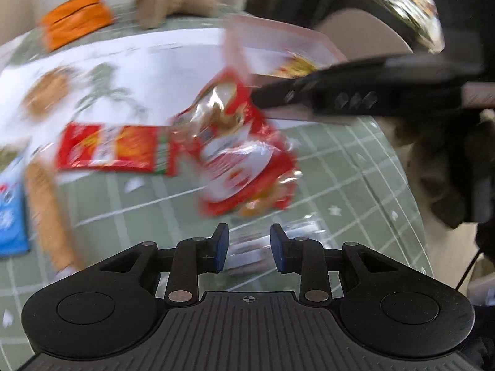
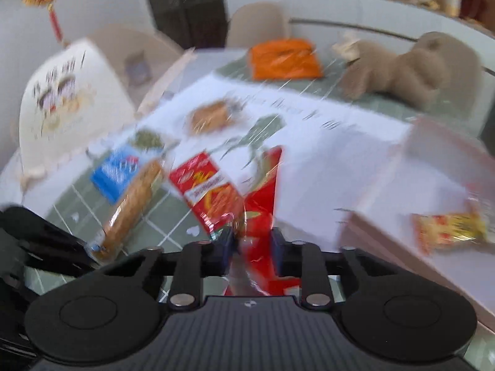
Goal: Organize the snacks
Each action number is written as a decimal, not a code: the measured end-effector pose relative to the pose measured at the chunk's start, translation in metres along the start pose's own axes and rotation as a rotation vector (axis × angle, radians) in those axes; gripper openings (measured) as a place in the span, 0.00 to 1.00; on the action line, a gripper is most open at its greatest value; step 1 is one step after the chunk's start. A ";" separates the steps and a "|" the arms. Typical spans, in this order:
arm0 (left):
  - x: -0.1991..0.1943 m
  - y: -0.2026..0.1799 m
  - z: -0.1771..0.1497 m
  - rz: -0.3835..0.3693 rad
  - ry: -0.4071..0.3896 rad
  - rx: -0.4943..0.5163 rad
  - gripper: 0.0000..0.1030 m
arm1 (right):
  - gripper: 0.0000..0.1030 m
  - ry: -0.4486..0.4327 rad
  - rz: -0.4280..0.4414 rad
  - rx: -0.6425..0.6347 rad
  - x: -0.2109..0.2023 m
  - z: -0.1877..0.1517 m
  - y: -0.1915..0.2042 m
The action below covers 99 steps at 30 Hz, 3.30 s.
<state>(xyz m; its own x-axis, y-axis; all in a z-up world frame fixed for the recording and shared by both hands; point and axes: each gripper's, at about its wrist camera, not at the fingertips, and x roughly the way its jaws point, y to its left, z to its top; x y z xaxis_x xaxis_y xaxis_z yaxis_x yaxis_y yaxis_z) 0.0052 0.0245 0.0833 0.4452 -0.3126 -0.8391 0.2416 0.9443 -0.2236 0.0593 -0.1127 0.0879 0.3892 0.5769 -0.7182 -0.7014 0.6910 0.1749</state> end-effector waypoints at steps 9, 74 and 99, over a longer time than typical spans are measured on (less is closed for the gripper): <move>0.033 -0.027 0.004 -0.036 0.055 0.072 0.32 | 0.09 -0.019 -0.192 0.143 -0.070 -0.055 -0.049; 0.060 -0.016 0.024 0.060 0.051 -0.128 0.39 | 0.74 0.001 -0.408 0.307 -0.058 -0.151 -0.053; 0.060 -0.008 0.024 0.088 0.030 -0.078 0.30 | 0.92 -0.024 -0.422 0.256 -0.034 -0.137 -0.038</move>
<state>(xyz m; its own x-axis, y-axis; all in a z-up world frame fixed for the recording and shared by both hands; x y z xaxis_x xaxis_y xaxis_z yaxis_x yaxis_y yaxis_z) 0.0506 -0.0043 0.0467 0.4352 -0.2263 -0.8714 0.1343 0.9734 -0.1857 -0.0090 -0.2179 0.0132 0.6229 0.2316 -0.7472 -0.3115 0.9496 0.0346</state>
